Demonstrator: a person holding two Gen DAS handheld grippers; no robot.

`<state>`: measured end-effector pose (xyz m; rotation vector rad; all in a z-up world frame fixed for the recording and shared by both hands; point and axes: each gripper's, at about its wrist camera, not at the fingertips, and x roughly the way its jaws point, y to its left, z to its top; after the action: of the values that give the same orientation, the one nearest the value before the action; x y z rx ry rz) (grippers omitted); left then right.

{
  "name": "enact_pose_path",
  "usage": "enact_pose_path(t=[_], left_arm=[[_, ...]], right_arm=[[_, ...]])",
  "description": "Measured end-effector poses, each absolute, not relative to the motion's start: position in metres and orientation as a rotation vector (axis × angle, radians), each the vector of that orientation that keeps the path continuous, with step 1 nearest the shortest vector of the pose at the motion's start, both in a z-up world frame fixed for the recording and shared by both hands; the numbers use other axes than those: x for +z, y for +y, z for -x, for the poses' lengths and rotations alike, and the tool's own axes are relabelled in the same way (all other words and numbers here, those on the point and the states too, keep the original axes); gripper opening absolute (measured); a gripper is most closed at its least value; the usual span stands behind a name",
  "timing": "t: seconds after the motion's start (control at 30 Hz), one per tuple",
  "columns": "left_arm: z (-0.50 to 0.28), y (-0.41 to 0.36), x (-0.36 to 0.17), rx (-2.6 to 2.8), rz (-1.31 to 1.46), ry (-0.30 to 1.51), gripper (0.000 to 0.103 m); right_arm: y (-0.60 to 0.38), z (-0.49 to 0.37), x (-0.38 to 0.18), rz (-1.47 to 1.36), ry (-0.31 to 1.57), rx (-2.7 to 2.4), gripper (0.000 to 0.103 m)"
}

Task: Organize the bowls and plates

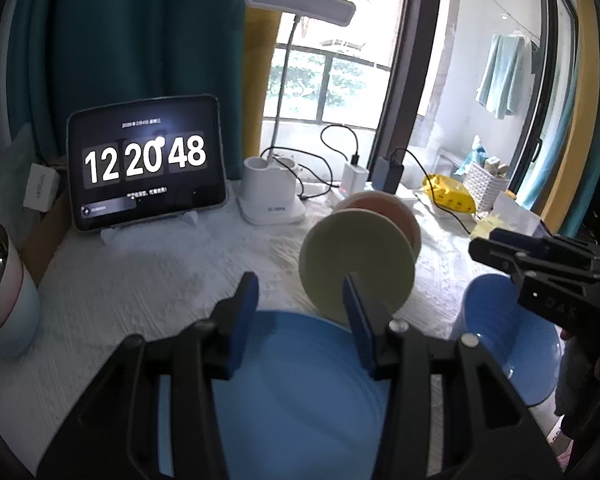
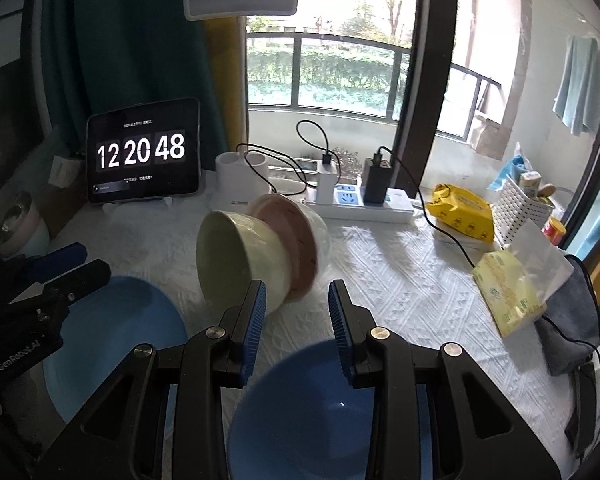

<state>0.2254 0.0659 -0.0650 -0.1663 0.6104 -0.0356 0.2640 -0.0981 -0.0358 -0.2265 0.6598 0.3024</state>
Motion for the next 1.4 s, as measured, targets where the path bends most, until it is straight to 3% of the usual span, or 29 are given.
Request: enact_pose_path(t=[1.4], left_arm=[[-0.342,0.071,-0.127,-0.093,0.302,0.912,0.045]], right_arm=[[-0.053,-0.33,-0.079,0.274,0.869,0.295,0.034]])
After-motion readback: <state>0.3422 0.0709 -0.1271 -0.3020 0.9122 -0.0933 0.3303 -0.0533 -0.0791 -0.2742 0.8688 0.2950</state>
